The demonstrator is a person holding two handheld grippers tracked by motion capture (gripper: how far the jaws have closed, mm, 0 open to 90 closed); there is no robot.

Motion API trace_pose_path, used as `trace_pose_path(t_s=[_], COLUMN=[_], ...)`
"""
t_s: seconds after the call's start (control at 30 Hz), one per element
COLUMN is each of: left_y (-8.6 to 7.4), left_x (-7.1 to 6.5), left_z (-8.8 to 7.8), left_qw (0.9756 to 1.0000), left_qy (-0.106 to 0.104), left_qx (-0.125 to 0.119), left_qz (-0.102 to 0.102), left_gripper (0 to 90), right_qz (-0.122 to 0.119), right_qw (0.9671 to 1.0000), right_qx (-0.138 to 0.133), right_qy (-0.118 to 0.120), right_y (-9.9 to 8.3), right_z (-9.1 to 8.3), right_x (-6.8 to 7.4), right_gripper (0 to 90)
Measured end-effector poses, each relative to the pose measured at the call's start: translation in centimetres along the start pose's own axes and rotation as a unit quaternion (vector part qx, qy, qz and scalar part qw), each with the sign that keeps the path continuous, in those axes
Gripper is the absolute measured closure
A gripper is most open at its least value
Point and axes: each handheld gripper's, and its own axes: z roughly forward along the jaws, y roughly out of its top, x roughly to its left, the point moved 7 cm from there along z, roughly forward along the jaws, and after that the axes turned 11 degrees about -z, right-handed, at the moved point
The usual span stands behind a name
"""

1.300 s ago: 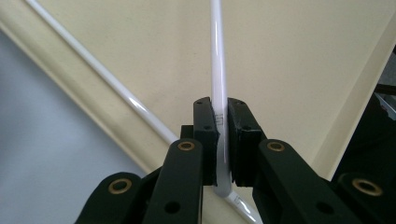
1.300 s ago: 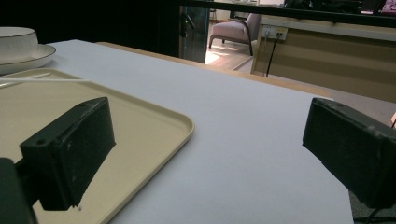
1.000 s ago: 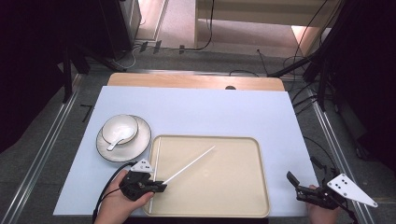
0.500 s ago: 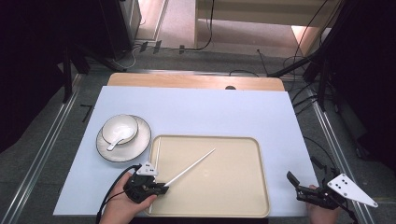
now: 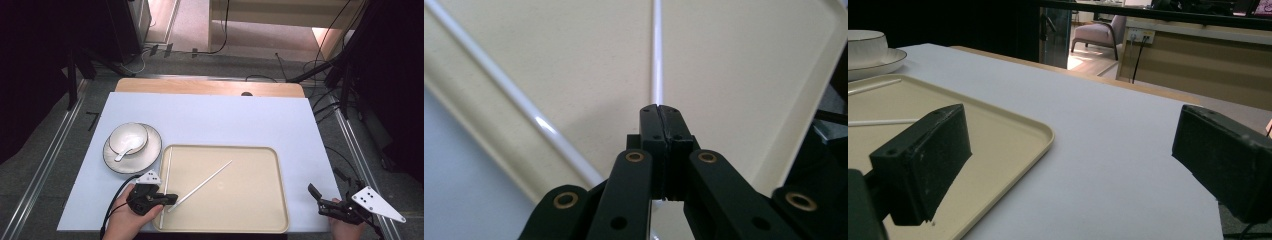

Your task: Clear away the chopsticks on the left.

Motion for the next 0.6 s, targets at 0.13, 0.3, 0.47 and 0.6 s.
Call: trace_pose_path(t_s=[0.13,0.3,0.47,0.6], left_y=[-0.5,-1.0,-1.6,-2.0], left_x=[-0.1,-0.8,-1.4,-2.1], left_z=[0.6,1.1,1.2,1.4], left_qw=[0.9997,0.999,0.9987,0.9979], left_qy=[0.006,0.005,-0.01,-0.021], left_qx=[0.022,0.039,0.044,0.052], left_qz=[0.008,0.023,0.025,0.032], left_gripper=[90.0,90.0,90.0,90.0], right_qz=[0.0,-0.001,-0.002,-0.001], right_qw=[1.0,1.0,1.0,1.0], right_qx=[0.001,-0.001,-0.002,-0.001], right_qy=[0.0,-0.002,-0.004,-0.002], right_y=[0.0,0.1,0.1,0.1], right_z=[0.1,0.0,0.0,0.0], right_x=[0.1,0.0,-0.1,0.0], right_gripper=[2.5,2.5,2.4,2.5])
